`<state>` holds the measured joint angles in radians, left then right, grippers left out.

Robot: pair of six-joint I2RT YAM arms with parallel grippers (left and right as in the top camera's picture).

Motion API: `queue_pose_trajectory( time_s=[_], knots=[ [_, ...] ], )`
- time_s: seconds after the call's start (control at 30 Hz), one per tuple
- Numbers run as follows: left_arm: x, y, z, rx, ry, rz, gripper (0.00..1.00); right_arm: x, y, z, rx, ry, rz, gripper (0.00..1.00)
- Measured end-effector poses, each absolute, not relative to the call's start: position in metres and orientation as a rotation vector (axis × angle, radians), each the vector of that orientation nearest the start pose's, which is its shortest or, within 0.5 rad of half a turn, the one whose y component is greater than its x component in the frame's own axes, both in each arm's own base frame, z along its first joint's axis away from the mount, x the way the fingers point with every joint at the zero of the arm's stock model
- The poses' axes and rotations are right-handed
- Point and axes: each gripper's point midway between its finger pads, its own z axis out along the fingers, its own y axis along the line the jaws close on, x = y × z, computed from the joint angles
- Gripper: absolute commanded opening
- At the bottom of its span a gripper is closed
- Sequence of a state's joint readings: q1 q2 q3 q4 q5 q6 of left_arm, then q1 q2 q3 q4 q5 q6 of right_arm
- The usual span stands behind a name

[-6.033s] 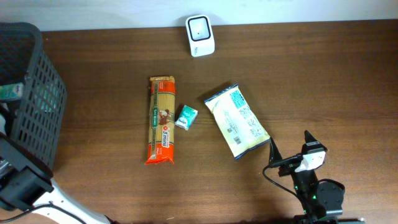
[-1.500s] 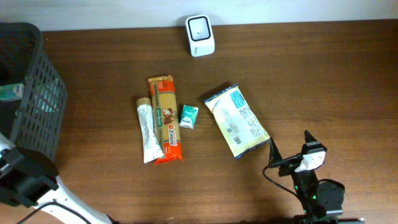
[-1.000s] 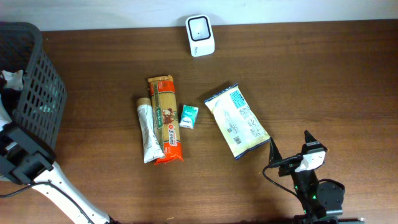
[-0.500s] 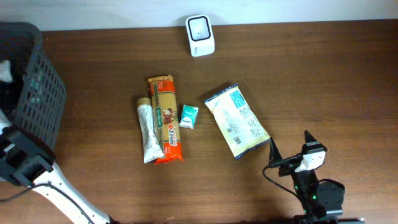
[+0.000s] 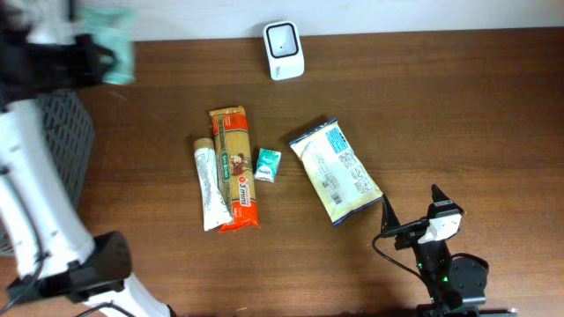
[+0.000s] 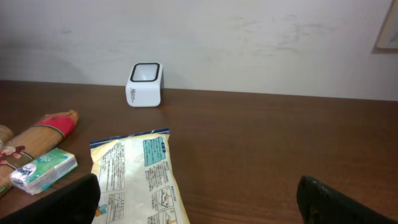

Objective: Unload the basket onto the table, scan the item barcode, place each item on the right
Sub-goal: 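Lift the light green pouch from the basket, drop it near the packet, then grasp the green tissue pack in the basket, place it on table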

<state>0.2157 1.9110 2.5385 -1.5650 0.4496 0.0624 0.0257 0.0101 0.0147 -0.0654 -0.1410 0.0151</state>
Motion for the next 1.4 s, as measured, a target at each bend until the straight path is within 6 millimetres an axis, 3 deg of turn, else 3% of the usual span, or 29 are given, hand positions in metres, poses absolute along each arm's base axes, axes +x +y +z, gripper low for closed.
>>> queue_pose_trajectory(
  time_s=[0.07, 0.17, 0.2, 0.33, 0.4, 0.5, 0.53, 0.57, 0.6, 0.73, 0.8, 0.83, 0.93, 1.0, 1.03, 1.07, 1.1, 1.13, 1.17, 1.2, 1.27, 1.4],
  knots=[
    [0.416, -0.03, 0.332, 0.106, 2.552, -0.48, 0.0, 0.244, 0.03, 0.163, -0.117, 1.628, 0.146, 0.99],
    [0.412, -0.094, 0.262, 0.291, 2.715, -0.519, 0.0, 0.244, 0.03, 0.163, -0.117, 1.628, 0.146, 0.99],
    [0.407, -0.118, 0.23, 0.367, 2.77, -0.533, 0.0, 0.244, 0.03, 0.162, -0.117, 1.629, 0.146, 0.99],
    [0.383, -0.166, 0.153, 0.535, 2.874, -0.555, 0.0, 0.244, 0.03, 0.162, -0.117, 1.629, 0.146, 0.99],
    [0.37, -0.18, 0.127, 0.596, 2.905, -0.562, 0.16, 0.244, 0.03, 0.162, -0.117, 1.629, 0.146, 0.99],
    [0.365, -0.181, 0.119, 0.611, 2.921, -0.556, 0.42, 0.244, 0.03, 0.162, -0.117, 1.629, 0.146, 0.99],
    [0.365, -0.181, 0.119, 0.604, 2.921, -0.552, 0.65, 0.244, 0.03, 0.162, -0.117, 1.629, 0.146, 0.99],
    [0.366, -0.181, 0.119, 0.61, 2.917, -0.551, 0.77, 0.244, 0.03, 0.162, -0.117, 1.629, 0.146, 0.99],
    [0.366, -0.181, 0.119, 0.611, 2.917, -0.553, 0.82, 0.244, 0.03, 0.162, -0.118, 1.629, 0.146, 0.99],
    [0.364, -0.184, 0.121, 0.624, 2.912, -0.566, 0.82, 0.244, 0.03, 0.162, -0.117, 1.629, 0.146, 0.99],
    [0.367, -0.182, 0.13, 0.612, 2.909, -0.566, 0.82, 0.244, 0.03, 0.162, -0.117, 1.629, 0.146, 0.99],
    [0.373, -0.179, 0.145, 0.597, 2.888, -0.568, 0.86, 0.244, 0.03, 0.162, -0.117, 1.629, 0.146, 0.99],
    [0.42, -0.155, 0.232, 0.497, 2.663, -0.522, 0.89, 0.244, 0.03, 0.162, -0.117, 1.63, 0.147, 0.99],
    [0.444, -0.121, 0.303, 0.394, 2.476, -0.432, 0.91, 0.244, 0.03, 0.162, -0.117, 1.63, 0.146, 0.99],
    [0.45, -0.09, 0.355, 0.308, 2.346, -0.35, 0.91, 0.244, 0.03, 0.162, -0.118, 1.63, 0.146, 0.99],
    [0.448, -0.059, 0.395, 0.221, 2.249, -0.272, 0.91, 0.244, 0.03, 0.162, -0.117, 1.63, 0.146, 0.99],
    [0.444, -0.033, 0.421, 0.146, 2.187, -0.207, 0.91, 0.244, 0.03, 0.162, -0.118, 1.63, 0.146, 0.99],
    [0.442, -0.028, 0.427, 0.126, 2.172, -0.195, 0.92, 0.244, 0.03, 0.162, -0.117, 1.63, 0.146, 0.99],
    [0.429, 0.023, 0.465, -0.011, 2.07, -0.069, 0.94, 0.244, 0.03, 0.162, -0.117, 1.629, 0.146, 0.99],
    [0.419, 0.055, 0.478, -0.104, 2.034, 0.005, 0.94, 0.244, 0.03, 0.162, -0.117, 1.63, 0.146, 0.99],
    [0.407, 0.107, 0.479, -0.264, 2.021, 0.11, 0.93, 0.244, 0.03, 0.162, -0.117, 1.63, 0.147, 0.99],
    [0.397, 0.212, 0.441, -0.563, 2.067, 0.251, 0.9, 0.244, 0.03, 0.162, -0.117, 1.63, 0.146, 0.99]
  ],
)
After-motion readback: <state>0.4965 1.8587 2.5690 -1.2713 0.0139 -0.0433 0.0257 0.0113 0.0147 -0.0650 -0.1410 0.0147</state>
